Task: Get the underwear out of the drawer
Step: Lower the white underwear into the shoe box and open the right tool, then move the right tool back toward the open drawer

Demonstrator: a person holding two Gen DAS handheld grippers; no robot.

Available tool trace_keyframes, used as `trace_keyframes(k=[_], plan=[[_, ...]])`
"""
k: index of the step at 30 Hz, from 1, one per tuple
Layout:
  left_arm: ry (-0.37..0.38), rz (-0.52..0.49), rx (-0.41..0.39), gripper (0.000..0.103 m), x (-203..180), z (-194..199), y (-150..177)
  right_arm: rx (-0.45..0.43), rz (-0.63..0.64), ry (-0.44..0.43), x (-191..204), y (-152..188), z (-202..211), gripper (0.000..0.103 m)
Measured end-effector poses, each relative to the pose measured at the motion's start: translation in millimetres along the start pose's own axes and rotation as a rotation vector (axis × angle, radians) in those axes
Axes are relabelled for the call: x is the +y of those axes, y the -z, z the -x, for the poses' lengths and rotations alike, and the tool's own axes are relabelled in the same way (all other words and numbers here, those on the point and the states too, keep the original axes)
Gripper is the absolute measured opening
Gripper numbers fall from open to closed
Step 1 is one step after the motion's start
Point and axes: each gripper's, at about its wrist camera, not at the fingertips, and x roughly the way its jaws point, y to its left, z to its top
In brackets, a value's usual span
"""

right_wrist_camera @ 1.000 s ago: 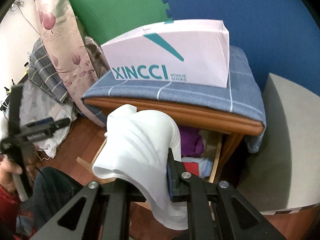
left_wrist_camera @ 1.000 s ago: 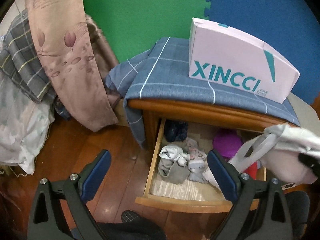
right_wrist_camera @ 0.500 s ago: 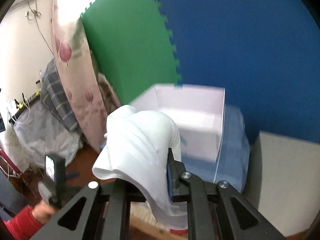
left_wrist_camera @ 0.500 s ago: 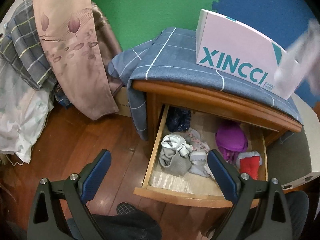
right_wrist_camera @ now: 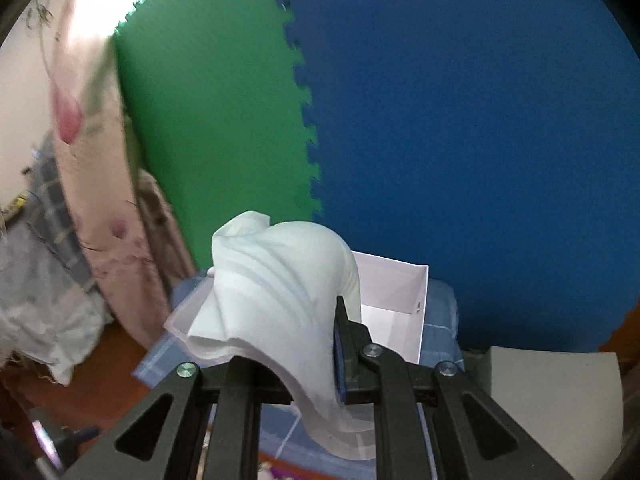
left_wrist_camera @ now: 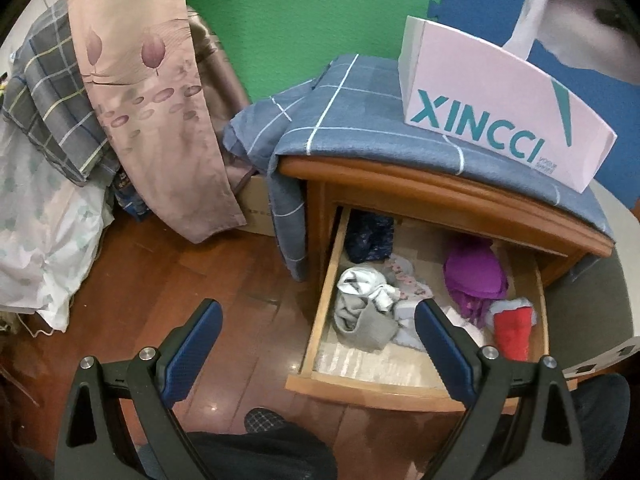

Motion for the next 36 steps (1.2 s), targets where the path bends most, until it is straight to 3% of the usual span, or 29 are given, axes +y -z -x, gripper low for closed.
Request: trace_keyframes(k=[6, 12, 18, 20, 21, 27, 36], plan=[[-0.012, 0.01, 0.012, 0.096, 9.6, -9.1, 1.6, 0.119, 0.015, 0.092, -6.0, 6.0, -82.6, 0.013], [-0.011, 0.037, 0.033, 0.096, 16.8, -22.8, 2.1, 0.206, 0.026, 0.173, -20.2, 18.8, -136.8, 0.013], [-0.001, 0.048, 0.05, 0.096, 18.6, -32.5, 4.3, 0.35, 0.0, 0.129, -27.8, 37.3, -171.2, 0.025], [0.0, 0.049, 0.054, 0.096, 19.1, -34.8, 5.6, 0.357, 0.005, 0.131, -26.7, 40.3, -171.9, 0.047], [-0.003, 0.049, 0.056, 0.096, 19.4, -35.6, 5.9, 0.357, 0.012, 0.129, -25.4, 41.7, -169.9, 0.05], [-0.011, 0.05, 0.062, 0.096, 20.2, -37.5, 8.4, 0.314, 0.007, 0.128, -15.3, 37.4, -155.8, 0.052], [-0.024, 0.039, 0.061, 0.096, 19.6, -35.6, 8.8, 0.152, 0.001, 0.049, -11.9, 25.9, -61.9, 0.057]])
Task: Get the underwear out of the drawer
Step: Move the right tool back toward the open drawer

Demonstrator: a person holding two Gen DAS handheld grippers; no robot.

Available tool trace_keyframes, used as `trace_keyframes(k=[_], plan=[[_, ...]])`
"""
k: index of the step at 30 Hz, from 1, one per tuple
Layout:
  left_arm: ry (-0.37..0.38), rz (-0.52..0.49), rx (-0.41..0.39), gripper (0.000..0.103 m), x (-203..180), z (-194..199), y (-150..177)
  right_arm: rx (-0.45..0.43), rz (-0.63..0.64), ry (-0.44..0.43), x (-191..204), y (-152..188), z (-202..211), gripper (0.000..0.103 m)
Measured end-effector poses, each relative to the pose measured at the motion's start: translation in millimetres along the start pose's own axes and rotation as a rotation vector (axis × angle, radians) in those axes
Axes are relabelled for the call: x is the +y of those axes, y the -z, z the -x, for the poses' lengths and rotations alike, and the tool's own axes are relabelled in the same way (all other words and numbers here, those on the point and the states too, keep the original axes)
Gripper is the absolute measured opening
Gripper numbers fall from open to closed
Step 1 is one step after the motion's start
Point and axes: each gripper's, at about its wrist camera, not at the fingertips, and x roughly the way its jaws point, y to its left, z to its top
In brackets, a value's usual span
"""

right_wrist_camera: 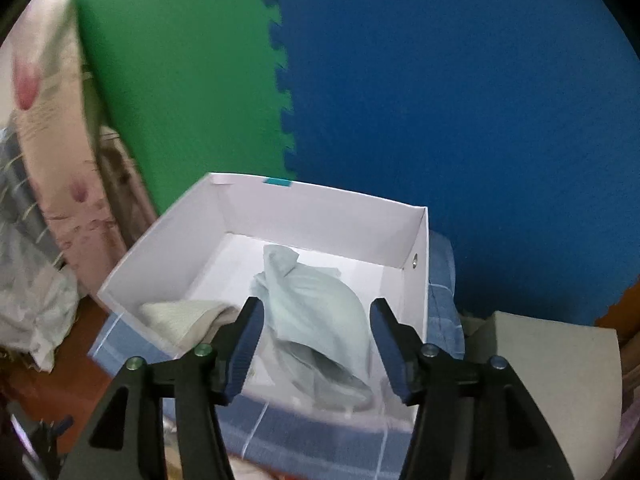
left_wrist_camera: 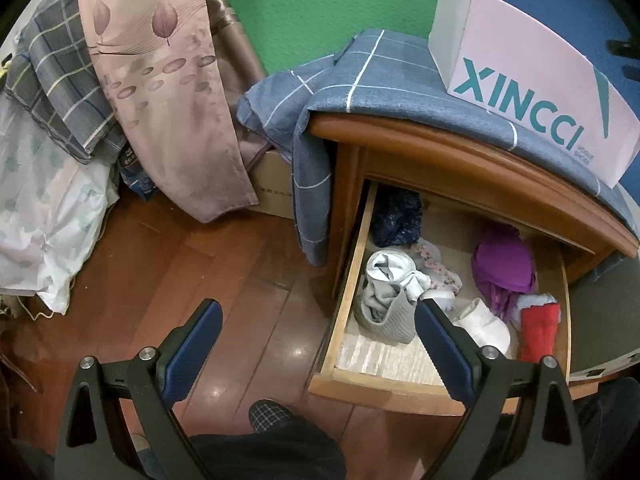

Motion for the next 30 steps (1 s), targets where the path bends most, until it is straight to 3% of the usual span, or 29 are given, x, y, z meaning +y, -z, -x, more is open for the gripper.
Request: trace_keyframes(k=[5, 9, 15, 19, 23, 30], plan=[[-0.003, -0.018, 0.0, 0.096, -6.8, 3.0, 4.3, 0.02, 0.078, -0.063, 9.9, 43.3, 47.4, 0.058], [0.0, -0.03, 0.007, 0.096, -14.5, 1.5, 8.9, 0.143, 0.127, -0.089, 17.7, 98.4, 53.8, 0.061], [0.011, -0.048, 0.025, 0.096, -24.7, -2.3, 13.4, 0.43, 0.119, -0.144, 27.6, 187.8, 0.4, 0.062], [0.019, -0.066, 0.047, 0.096, -31.5, -7.1, 15.9, 0.584, 0.122, -0.151, 31.8, 238.9, -41.7, 0.07], [0.021, -0.082, 0.065, 0.099, -36.6, -12.7, 16.6, 0.677, 0.131, -0.14, 37.5, 265.2, -81.5, 0.072], [0.032, -0.089, 0.103, 0.101, -40.7, -24.4, 15.0, 0.742, 0.162, -0.073, 38.9, 284.2, -134.4, 0.072]])
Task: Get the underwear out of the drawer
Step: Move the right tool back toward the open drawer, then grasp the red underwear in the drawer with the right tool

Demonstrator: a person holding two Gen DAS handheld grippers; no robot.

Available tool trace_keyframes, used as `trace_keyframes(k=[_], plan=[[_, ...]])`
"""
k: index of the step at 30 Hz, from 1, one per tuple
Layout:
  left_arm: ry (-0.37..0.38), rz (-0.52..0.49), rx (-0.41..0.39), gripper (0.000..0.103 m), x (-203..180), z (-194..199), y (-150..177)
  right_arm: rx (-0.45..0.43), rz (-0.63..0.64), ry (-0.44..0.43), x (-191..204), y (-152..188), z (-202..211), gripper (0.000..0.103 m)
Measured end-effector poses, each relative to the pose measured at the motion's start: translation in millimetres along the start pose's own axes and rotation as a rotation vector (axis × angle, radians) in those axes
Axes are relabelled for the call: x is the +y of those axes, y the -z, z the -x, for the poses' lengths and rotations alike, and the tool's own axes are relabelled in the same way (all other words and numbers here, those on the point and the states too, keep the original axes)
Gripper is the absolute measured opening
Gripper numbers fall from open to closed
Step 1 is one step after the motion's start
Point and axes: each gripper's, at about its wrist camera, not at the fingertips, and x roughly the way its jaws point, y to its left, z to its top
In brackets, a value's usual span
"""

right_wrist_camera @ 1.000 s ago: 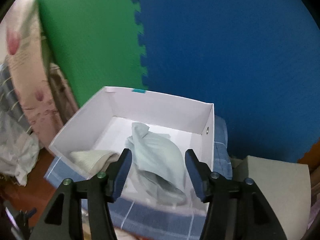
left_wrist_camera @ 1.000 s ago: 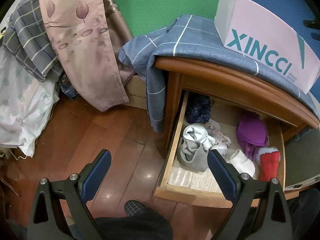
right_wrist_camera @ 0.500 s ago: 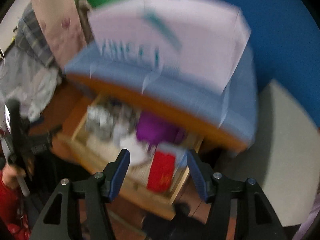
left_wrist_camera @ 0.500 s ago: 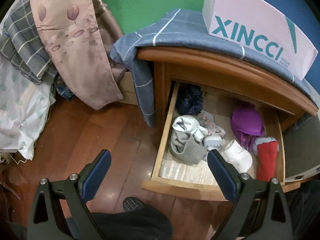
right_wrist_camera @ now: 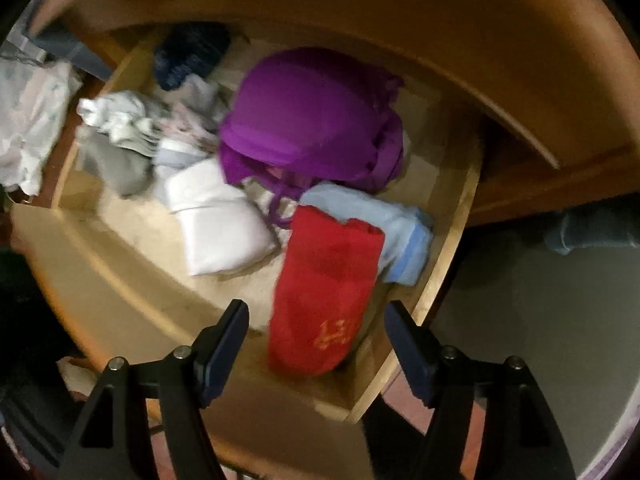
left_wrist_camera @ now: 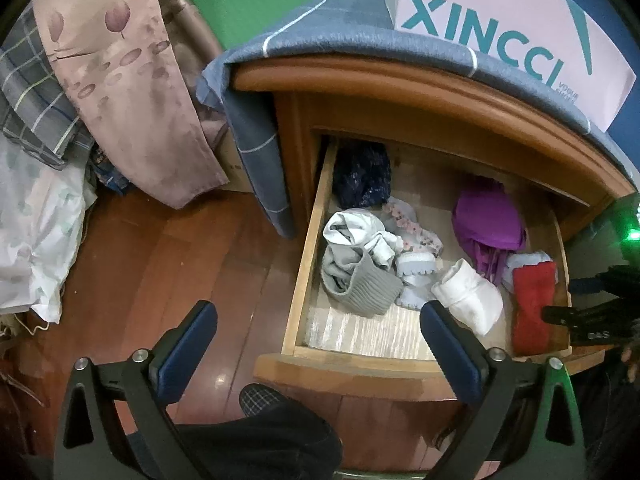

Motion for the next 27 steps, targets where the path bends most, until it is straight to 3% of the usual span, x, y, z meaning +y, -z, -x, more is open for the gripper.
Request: trace_keyframes(k=[10, 16, 20, 27], plan=[[0.003, -0.041, 0.044, 0.102, -11.8, -13.7, -0.5, 0.056, 0.066, 0.046, 5.0, -10.4, -42.4, 0.072], [0.029, -0.12, 0.073, 0.102, -28.9, -23.0, 0.5, 0.063, 0.062, 0.035, 5.5, -8.0, -52.4, 0.071], [0.044, -0.198, 0.08, 0.102, -40.9, -27.9, -0.4, 0.044, 0.06, 0.003, 5.4, -1.4, -53.2, 0.046], [0.111, -0.26, 0.13, 0.102, -60.4, -38.1, -2.4, -0.066, 0.02, -0.025, 0.1, 16.2, -26.4, 0.041]])
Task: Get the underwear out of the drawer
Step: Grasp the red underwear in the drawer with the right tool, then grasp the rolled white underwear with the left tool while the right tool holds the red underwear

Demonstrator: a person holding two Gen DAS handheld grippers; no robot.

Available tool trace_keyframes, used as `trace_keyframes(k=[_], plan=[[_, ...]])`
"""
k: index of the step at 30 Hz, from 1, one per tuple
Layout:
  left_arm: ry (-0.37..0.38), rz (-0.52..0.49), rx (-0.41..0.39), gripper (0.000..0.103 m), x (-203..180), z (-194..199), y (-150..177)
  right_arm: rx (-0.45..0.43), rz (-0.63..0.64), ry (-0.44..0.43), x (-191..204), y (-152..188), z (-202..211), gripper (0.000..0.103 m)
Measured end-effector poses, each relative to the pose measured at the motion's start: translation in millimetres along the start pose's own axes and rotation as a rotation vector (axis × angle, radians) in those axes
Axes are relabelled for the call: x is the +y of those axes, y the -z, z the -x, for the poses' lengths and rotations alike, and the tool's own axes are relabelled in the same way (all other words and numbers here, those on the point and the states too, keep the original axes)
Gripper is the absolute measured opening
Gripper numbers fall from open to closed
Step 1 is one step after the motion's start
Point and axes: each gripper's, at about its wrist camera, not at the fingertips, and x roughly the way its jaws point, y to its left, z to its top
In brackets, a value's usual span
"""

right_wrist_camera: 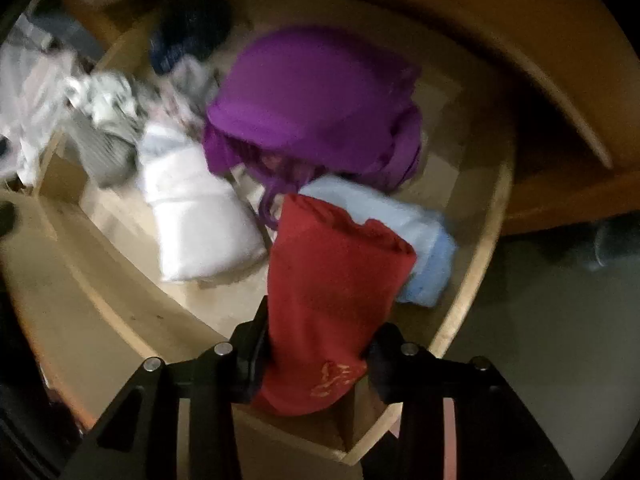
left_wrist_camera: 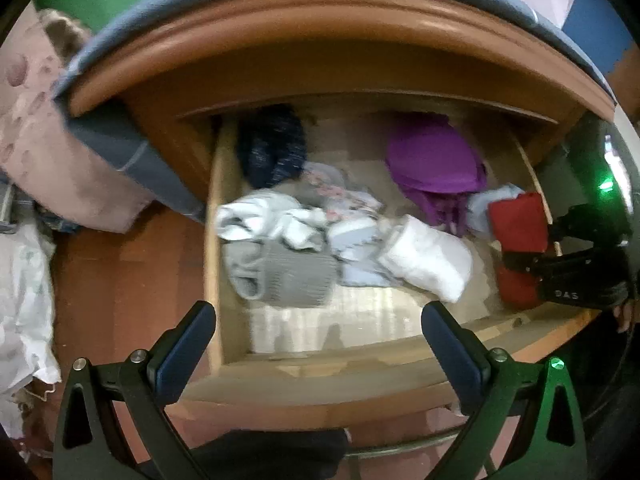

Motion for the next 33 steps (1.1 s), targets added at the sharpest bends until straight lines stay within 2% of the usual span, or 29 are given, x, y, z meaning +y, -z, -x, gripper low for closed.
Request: trace_keyframes(k=[4, 11, 16, 20, 23, 25, 33], plan=[[0.066, 0.028, 0.044, 0.102, -10.5, -10.9, -9.6, -0.096, -0.062, -0.048, -7.9, 15.2, 26.2, 0.041], [0.206, 0.253, 0.198, 0.102, -21.1, -45.6, -19.3, -0.233, -0.243, -0.22, -37.6, 35.4, 55.4, 0.041], [0.2, 0.386, 0.238, 0.102, -30.7, -59.1, -18.7, -0.291, -0.309, -0.276, -49.9, 43.6, 56.6, 0.041], [0.234, 0.489, 0.256, 0.102, -36.2, -66.6, -22.8, -0.331, -0.347, -0.32, -59.4, 46.9, 58.5, 0.041], [0.237, 0.526, 0.234, 0.097, -41.5, -70.3, -26.7, -0.357, -0.374, -0.333, -65.3, 50.2, 62.0, 0.041], [0.216, 0.534, 0.228, 0.084, -48.4, -74.1, -28.6, -0.369, -0.381, -0.349, -67.6, 51.6, 63.9, 0.041], [0.235, 0.651, 0.279, 0.084, -60.0, -100.9, -22.6, -0.388, -0.411, -0.378, -75.4, 54.4, 64.3, 0.041]])
